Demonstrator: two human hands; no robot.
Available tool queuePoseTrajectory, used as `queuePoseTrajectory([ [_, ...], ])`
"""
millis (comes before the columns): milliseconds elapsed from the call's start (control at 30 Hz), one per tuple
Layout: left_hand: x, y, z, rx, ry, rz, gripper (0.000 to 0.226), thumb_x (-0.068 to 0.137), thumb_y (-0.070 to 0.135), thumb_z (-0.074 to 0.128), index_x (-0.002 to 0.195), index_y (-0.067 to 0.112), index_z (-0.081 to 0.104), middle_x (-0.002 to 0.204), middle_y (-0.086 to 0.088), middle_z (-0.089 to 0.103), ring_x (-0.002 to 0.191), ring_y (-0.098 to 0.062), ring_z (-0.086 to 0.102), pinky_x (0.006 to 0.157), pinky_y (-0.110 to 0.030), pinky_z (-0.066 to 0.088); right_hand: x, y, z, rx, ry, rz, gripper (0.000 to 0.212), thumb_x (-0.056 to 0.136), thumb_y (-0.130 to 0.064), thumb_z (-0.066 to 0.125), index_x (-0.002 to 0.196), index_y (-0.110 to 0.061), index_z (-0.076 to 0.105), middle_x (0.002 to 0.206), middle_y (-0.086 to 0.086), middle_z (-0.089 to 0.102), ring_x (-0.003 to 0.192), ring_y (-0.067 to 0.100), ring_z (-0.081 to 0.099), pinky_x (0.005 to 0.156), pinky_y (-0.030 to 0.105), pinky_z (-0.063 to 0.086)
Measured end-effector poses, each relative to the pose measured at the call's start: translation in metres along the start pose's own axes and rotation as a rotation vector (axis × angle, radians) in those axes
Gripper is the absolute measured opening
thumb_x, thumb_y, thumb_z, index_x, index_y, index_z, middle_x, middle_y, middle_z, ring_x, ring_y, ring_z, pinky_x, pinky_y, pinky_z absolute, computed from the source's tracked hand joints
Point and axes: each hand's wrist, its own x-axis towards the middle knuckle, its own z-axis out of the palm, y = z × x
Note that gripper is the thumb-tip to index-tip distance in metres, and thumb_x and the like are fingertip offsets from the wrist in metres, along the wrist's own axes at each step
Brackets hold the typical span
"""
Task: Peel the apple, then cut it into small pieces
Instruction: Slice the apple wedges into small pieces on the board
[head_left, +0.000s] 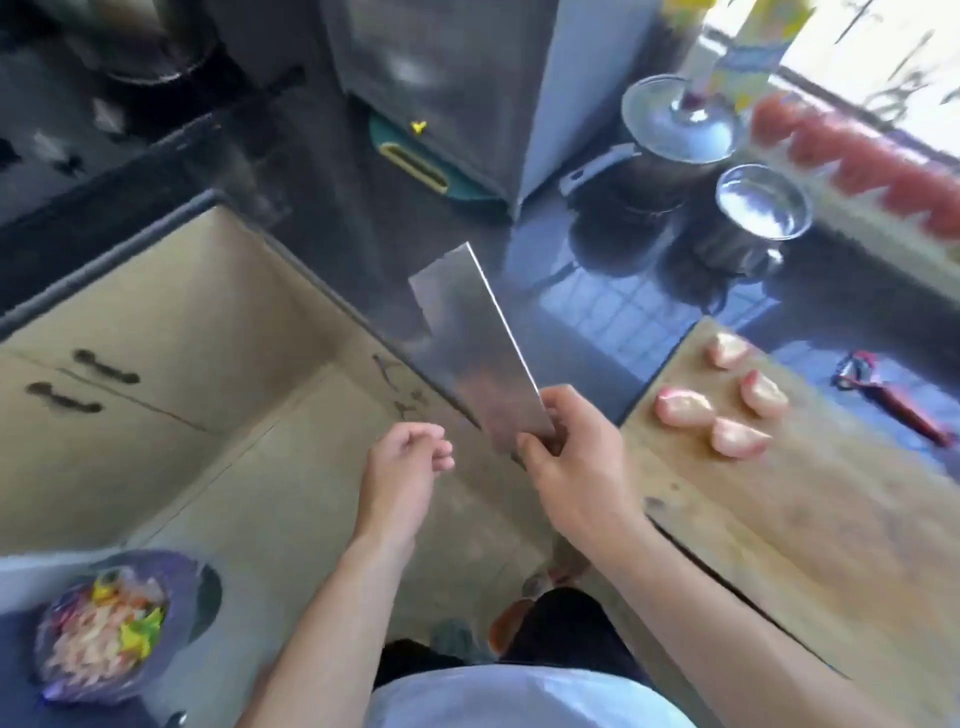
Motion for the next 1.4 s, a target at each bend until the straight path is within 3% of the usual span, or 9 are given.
queuePoseTrajectory([
  [167,-0.027,0.061,0.150,0.328,-0.378,0.200,0.021,0.102,0.017,0.057,0.087,0.020,0.071,0.083,0.000,0.075,0.081,-0.022,0.073,0.086,-0.038,0.057,0.008,0.040,-0.129,-0.031,0.318,0.119,0.033,0.081,-0.009,0.069,0.067,-0.032,0.049,0.068,-0.009,0.052,0.065,0.008,0.047,0.063,0.020,0.033],
  [267,-0.031,0.063,0.187,0.645,-0.543,0.300,0.019,0.103,0.027,0.057,0.087,0.027,0.069,0.082,0.005,0.073,0.082,-0.013,0.069,0.071,-0.022,0.051,-0.004,0.078,-0.177,0.024,0.462,0.344,0.037,0.087,-0.010,0.068,0.062,-0.033,0.054,0.072,-0.005,0.060,0.066,0.010,0.053,0.057,0.017,0.033],
  [433,-0.022,0.047,0.214,0.971,-0.603,0.526,0.015,0.099,0.025,0.058,0.092,0.035,0.066,0.097,0.017,0.069,0.093,-0.009,0.062,0.076,-0.026,0.047,-0.062,0.127,-0.224,0.007,0.724,0.693,0.009,0.093,-0.018,0.064,0.085,-0.019,0.067,0.085,0.003,0.067,0.080,0.022,0.062,0.063,0.033,0.044],
  [600,0.006,0.043,0.241,1.261,-0.678,1.169,0.025,0.090,0.025,0.070,0.114,0.025,0.069,0.116,0.010,0.066,0.106,-0.021,0.056,0.091,-0.038,0.047,-0.126,0.142,-0.211,-0.024,0.863,1.001,0.013,0.093,-0.022,0.063,0.082,-0.017,0.065,0.085,0.009,0.069,0.085,0.034,0.061,0.074,0.041,0.048],
  [833,0.011,0.045,0.304,1.608,-0.644,1.467,0.025,0.102,0.039,0.047,0.108,0.028,0.068,0.110,0.001,0.068,0.115,-0.027,0.053,0.101,-0.043,0.035,-0.158,0.150,-0.188,0.072,0.878,1.062,0.028,0.089,-0.021,0.060,0.064,-0.011,0.053,0.063,0.010,0.062,0.067,0.034,0.059,0.062,0.039,0.047],
  [967,0.006,0.024,0.321,1.836,-0.568,1.444,0.016,0.100,0.032,0.052,0.111,0.027,0.062,0.111,-0.001,0.067,0.115,-0.029,0.050,0.100,-0.044,0.033,-0.164,0.174,-0.207,0.096,0.808,1.004,0.024,0.091,-0.019,0.059,0.071,-0.007,0.057,0.068,0.010,0.064,0.070,0.027,0.060,0.060,0.033,0.042],
  [1167,-0.048,-0.043,0.330,1.521,-0.650,1.346,0.029,0.061,0.017,0.091,0.078,0.024,0.068,0.071,0.005,0.058,0.062,-0.021,0.057,0.050,-0.034,0.042,-0.183,0.224,-0.249,0.044,0.660,0.869,0.024,0.096,-0.018,0.058,0.072,-0.010,0.057,0.077,0.009,0.059,0.071,0.024,0.058,0.060,0.033,0.042],
  [1267,-0.080,-0.075,0.334,1.353,-0.664,1.100,0.033,0.079,0.013,0.080,0.111,0.023,0.074,0.097,0.003,0.060,0.086,-0.022,0.059,0.065,-0.038,0.052,-0.193,0.242,-0.269,-0.014,0.560,0.803,0.030,0.096,-0.016,0.058,0.067,-0.018,0.051,0.076,0.003,0.053,0.071,0.016,0.054,0.060,0.029,0.039],
  [1400,-0.108,-0.081,0.331,1.312,-0.651,0.749,0.057,0.095,0.042,0.069,0.148,0.034,0.049,0.127,0.010,0.050,0.113,-0.012,0.047,0.089,-0.027,0.045,-0.194,0.256,-0.287,-0.080,0.521,0.749,0.033,0.097,-0.018,0.057,0.067,-0.011,0.046,0.075,0.004,0.048,0.069,0.016,0.049,0.061,0.033,0.037],
])
